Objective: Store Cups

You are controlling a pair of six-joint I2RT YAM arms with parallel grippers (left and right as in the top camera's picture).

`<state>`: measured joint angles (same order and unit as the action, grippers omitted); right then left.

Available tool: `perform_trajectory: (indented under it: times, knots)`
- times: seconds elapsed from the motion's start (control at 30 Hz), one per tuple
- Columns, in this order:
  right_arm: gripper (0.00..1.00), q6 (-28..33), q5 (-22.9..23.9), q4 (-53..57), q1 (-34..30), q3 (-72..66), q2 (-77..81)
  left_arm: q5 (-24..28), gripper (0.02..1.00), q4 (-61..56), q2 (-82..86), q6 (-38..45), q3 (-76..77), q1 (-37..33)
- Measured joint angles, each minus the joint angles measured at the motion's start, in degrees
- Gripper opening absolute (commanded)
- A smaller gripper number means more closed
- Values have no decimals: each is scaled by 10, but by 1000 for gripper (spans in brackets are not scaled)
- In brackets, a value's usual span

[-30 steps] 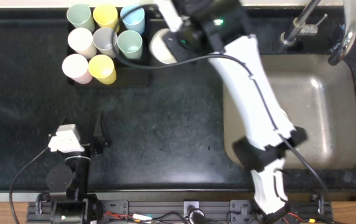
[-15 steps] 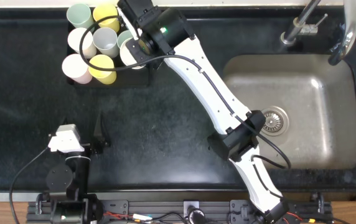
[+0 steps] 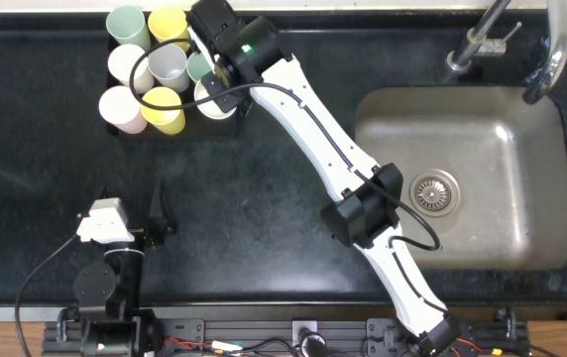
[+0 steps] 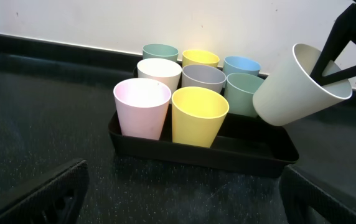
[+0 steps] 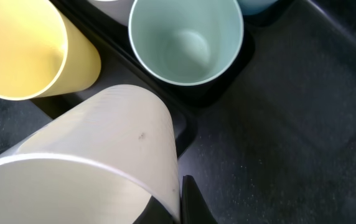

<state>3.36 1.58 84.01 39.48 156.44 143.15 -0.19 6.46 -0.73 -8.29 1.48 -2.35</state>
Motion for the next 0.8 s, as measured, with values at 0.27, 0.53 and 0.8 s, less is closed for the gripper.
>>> perform_trajectory:
  times: [0.27, 0.53, 0.8]
  knots:
    - [42, 40, -15, 0, 0, 0, 4, 0, 1000, 0, 0, 0, 0, 0]
    - [45, 79, -16, 4, 0, 0, 39, 0, 1000, 0, 0, 0, 0, 0]
    - [42, 100, -16, -28, 0, -12, 41, 0, 1000, 0, 0, 0, 0, 0]
